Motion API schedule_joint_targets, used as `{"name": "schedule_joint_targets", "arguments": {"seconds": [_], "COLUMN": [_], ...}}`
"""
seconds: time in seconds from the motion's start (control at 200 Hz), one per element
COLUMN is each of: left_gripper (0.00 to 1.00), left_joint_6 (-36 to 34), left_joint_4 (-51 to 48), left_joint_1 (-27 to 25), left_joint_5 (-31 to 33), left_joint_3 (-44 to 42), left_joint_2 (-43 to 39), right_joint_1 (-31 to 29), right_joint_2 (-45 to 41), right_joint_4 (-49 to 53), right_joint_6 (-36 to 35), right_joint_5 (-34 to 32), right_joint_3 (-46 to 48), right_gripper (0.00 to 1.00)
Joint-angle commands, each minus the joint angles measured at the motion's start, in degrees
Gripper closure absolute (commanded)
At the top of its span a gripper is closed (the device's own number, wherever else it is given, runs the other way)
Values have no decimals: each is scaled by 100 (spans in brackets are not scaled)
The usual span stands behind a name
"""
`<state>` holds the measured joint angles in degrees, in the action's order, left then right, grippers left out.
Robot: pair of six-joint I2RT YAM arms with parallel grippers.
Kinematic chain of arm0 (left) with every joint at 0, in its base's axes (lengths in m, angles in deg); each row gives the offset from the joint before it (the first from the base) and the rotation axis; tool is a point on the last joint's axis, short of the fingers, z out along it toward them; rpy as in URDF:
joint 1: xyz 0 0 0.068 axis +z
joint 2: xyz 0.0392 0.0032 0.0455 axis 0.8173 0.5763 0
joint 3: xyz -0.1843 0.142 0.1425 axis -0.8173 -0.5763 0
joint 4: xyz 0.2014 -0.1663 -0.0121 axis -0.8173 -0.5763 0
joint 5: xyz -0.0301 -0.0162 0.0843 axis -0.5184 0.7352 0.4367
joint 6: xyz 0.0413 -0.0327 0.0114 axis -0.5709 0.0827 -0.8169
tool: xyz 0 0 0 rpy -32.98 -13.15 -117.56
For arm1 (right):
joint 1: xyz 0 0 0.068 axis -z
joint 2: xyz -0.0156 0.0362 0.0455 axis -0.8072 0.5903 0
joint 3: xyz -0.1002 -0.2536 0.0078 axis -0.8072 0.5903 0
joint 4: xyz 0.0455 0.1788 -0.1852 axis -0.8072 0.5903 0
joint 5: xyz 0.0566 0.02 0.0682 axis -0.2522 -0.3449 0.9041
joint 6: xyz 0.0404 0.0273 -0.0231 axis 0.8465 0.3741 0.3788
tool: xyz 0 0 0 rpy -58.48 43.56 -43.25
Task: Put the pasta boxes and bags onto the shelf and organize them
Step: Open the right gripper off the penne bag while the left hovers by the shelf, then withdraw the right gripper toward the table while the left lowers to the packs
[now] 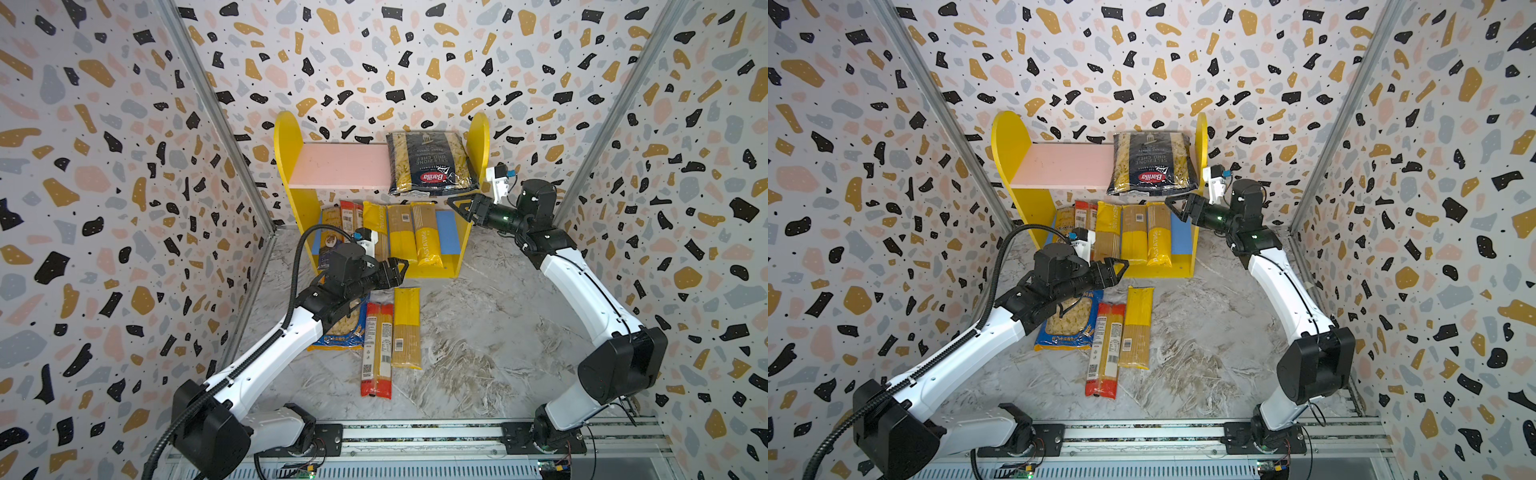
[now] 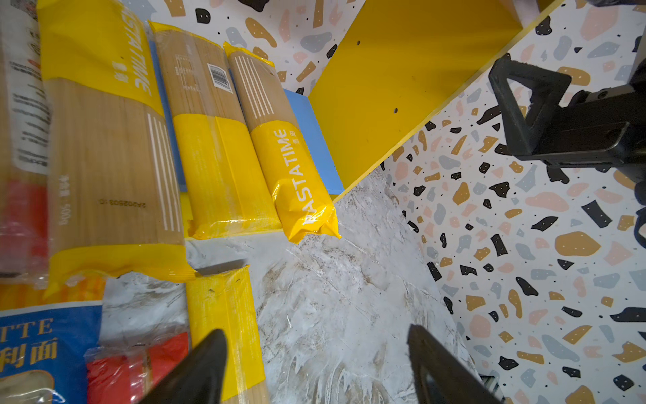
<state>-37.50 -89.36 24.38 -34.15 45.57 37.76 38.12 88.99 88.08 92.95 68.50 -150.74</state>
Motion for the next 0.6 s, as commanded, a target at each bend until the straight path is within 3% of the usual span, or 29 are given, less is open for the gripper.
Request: {"name": "schedule_joint_targets", "arguments": {"seconds": [0.0,0.035,0.16,0.45,0.596], "left_gripper": [5,0,0,0,0], "left_joint_6": [-119,-123,-145,10,211], "left_joint_4": [-48,-72,-197,-859,-1225], "left_joint_1": [61,64,73,73,73], "left_joint_5": [200,255,420,756,865], "left_joint_3": [-118,-170,-316,-1039,-1873], "left_joint_2": [-302,-389,-700,-1502,-2157], "right_joint_1": [5,6,19,-1,-317], "right_joint_2": [-576,-687,-1115,-2236,-2848], "right_joint_4": [-187,-187,-156,296,837], "right_joint_6": [-116,-145,-276,-523,-949], "right_joint_5": [60,58,46,-4,-583], "right_joint_3": [219,331,718,1902,2874], "right_gripper": [7,5,0,1,1]}}
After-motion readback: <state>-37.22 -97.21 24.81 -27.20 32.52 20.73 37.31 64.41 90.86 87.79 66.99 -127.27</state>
